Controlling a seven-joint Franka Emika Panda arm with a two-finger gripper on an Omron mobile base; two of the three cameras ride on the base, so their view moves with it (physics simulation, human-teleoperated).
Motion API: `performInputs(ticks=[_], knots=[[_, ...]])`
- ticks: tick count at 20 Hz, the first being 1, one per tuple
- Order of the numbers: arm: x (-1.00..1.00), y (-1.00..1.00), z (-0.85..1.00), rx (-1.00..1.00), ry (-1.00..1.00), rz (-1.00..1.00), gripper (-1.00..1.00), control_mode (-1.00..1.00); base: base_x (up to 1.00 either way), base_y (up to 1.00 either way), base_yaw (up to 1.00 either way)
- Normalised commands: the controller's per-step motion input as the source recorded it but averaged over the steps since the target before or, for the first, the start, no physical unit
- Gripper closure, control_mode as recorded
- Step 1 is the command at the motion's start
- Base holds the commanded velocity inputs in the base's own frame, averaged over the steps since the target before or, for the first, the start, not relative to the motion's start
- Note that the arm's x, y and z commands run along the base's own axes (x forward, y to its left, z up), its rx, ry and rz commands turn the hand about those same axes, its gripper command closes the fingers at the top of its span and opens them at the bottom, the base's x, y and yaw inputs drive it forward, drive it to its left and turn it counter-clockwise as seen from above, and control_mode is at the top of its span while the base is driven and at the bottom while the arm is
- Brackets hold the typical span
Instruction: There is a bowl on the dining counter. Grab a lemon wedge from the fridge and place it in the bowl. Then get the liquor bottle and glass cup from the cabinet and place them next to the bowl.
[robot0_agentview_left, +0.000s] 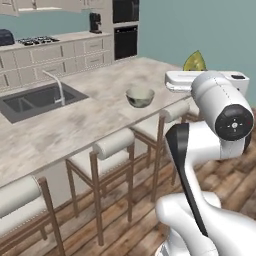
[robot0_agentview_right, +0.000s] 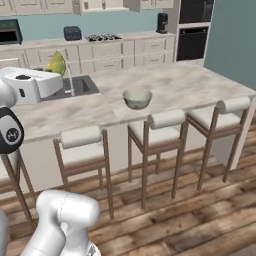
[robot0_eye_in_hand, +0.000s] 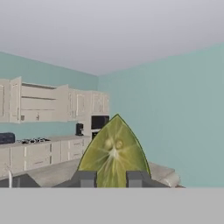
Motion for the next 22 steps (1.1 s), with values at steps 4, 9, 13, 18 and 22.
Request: performInputs(ticks=[4,9,13,18,22], knots=[[0.0,0.0,0.0,0.0,0.0,0.0,1.0,1.0,0.48,-0.48,0.2],[0.0,0.0,0.0,0.0,0.0,0.0,1.0,1.0,0.79,-0.34,0.23],[0.0,0.0,0.0,0.0,0.0,0.0,1.0,1.0,1.0,-0.1,0.29],[0.0,0.0,0.0,0.0,0.0,0.0,1.0,1.0,0.96,-0.04,0.35],[0.0,0.0,0.0,0.0,0.0,0.0,1.0,1.0,0.13,-0.5,0.27]])
